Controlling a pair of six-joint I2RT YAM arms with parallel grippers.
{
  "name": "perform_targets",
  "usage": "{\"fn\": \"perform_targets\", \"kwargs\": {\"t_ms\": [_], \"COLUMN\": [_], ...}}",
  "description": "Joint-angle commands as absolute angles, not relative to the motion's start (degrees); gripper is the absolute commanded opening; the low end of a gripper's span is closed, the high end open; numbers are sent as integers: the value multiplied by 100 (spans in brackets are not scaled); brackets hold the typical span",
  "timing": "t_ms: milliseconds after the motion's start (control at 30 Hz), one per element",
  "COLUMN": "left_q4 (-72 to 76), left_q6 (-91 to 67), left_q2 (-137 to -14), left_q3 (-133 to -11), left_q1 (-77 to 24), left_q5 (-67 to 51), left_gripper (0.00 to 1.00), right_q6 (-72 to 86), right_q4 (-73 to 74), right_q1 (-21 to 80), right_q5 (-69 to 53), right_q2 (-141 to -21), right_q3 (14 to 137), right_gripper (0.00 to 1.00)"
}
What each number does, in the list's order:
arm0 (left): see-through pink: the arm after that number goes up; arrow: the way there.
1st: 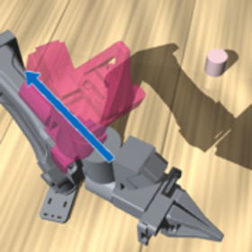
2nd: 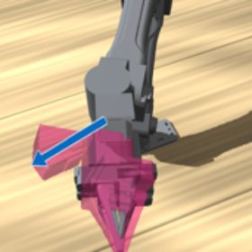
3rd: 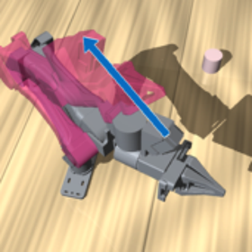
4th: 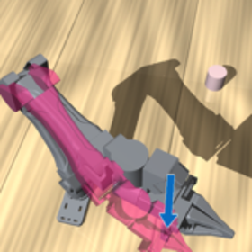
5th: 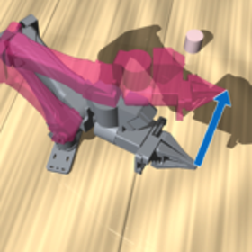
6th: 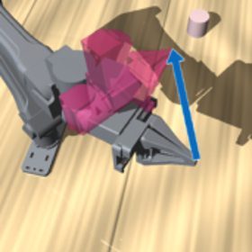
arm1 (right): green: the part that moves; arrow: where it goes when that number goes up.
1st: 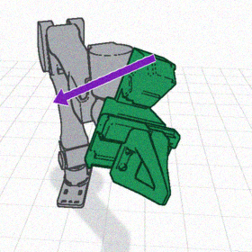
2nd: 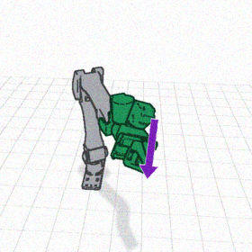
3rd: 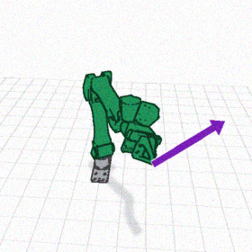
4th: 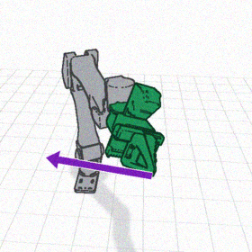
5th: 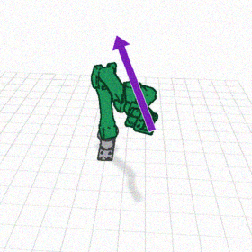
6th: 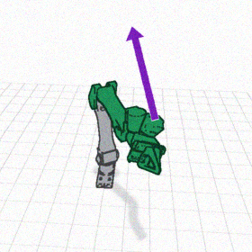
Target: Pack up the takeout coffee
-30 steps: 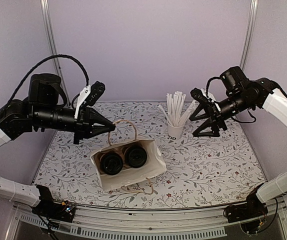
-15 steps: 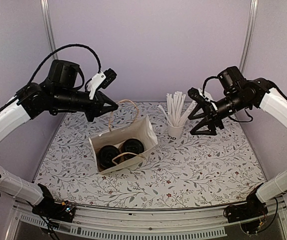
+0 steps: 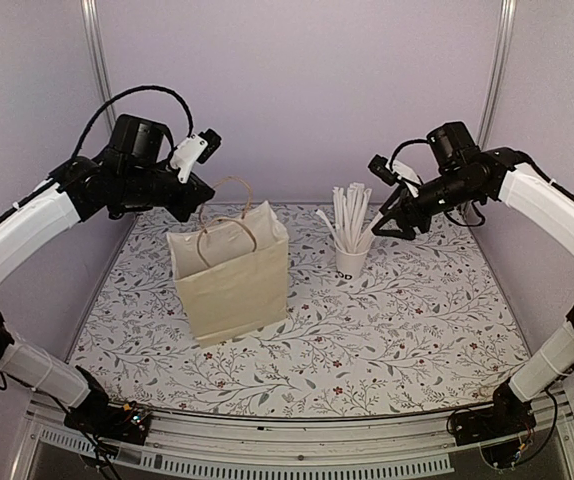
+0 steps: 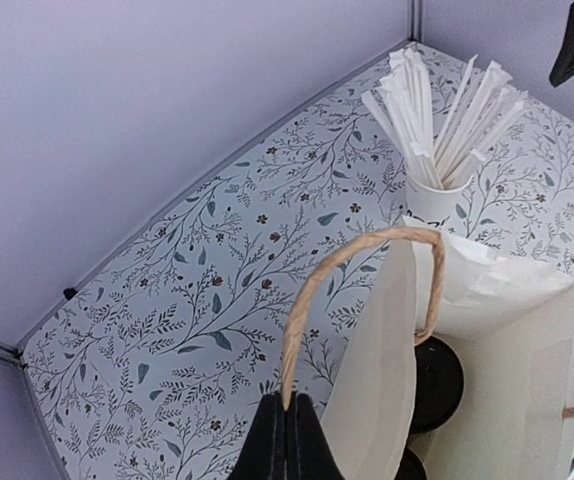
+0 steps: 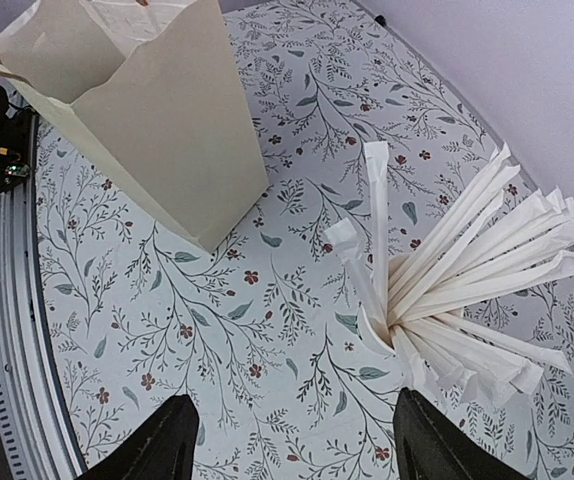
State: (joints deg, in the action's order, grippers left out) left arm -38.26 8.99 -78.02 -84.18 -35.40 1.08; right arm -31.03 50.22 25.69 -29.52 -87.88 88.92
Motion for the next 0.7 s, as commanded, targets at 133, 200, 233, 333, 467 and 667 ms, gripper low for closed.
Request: {"fn": "perform_targets", "kwargs": {"t_ms": [133,200,233,333,467,667], "left_q4": [-3646,-3715,-3750,-3805,-3561,-3091], "left_q6": [720,649,628,479,235,-177], "left_q2": [-7934,-7904,-7879,-7663,-7067,-6177], "left_q3": [-8710,-8813,-8854,-8905,-8498,-7401], "left_q1": [-3386,-3390,-3382,-3379,-3381,-3376], "left_q5": [430,575,634,817,759,650], "left_gripper": [36,49,52,57,60,62], "right_q6": [-3054,-3082,-3091,-3121,-3092,-2840], "right_q4": [4730,4685,4665,4684,4709,4660], "right_q1": [2635,2747,2816,3082,3254,3287], "right_q5": [-3052,-2900,-2814,-2495,-2155,-1665], "right_q2": [-9257,-9395,-9491,-9765,-10182,-10717], "right_q3": [9434,9529,9586,9799,10051,10448], "right_gripper": [67,67,67,67,67,64]}}
